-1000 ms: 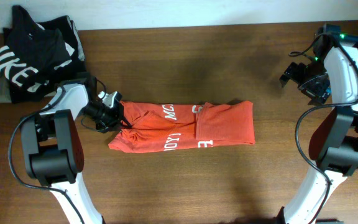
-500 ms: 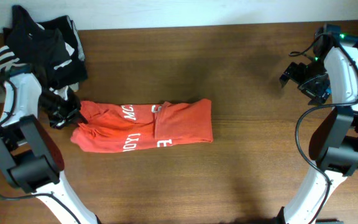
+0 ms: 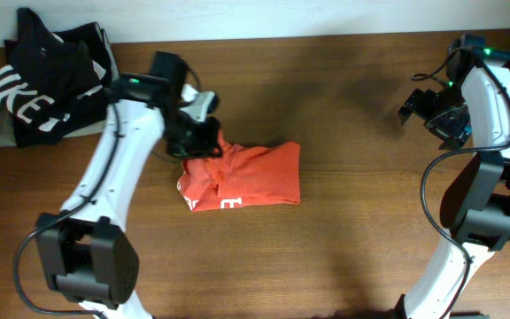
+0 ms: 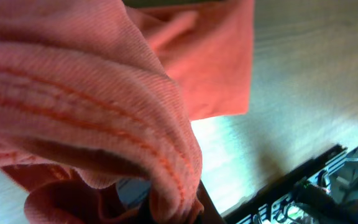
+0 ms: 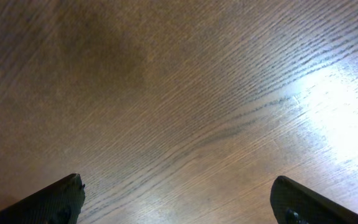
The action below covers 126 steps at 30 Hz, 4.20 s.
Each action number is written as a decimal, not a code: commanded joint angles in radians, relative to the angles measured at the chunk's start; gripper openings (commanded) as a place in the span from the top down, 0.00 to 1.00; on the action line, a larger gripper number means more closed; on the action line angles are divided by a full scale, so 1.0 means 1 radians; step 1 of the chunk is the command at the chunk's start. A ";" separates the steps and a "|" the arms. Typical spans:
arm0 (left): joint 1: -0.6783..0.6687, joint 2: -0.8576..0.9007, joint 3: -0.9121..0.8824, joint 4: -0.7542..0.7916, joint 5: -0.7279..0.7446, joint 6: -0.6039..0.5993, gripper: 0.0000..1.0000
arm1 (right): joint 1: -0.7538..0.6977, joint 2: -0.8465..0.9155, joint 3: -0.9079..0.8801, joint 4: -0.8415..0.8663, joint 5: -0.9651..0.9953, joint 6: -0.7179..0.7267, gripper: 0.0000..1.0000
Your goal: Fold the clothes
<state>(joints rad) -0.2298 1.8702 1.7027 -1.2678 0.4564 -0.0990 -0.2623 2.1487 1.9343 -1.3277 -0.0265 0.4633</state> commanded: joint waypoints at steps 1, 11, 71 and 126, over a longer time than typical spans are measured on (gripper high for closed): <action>-0.105 0.004 -0.034 0.047 0.022 -0.021 1.00 | 0.000 0.001 0.017 0.000 0.005 -0.003 0.01; -0.263 0.137 -0.034 0.204 0.019 -0.044 0.99 | 0.000 0.001 0.017 0.000 0.005 -0.003 0.01; -0.338 0.336 0.100 0.467 0.001 -0.070 0.76 | 0.000 0.001 0.017 0.000 0.005 -0.003 0.02; -0.420 0.258 0.111 -0.006 -0.205 -0.042 0.83 | 0.000 0.001 0.017 0.000 0.005 -0.003 0.01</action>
<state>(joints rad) -0.6441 2.1189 1.8229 -1.2774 0.2291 -0.1394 -0.2623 2.1487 1.9343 -1.3277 -0.0269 0.4629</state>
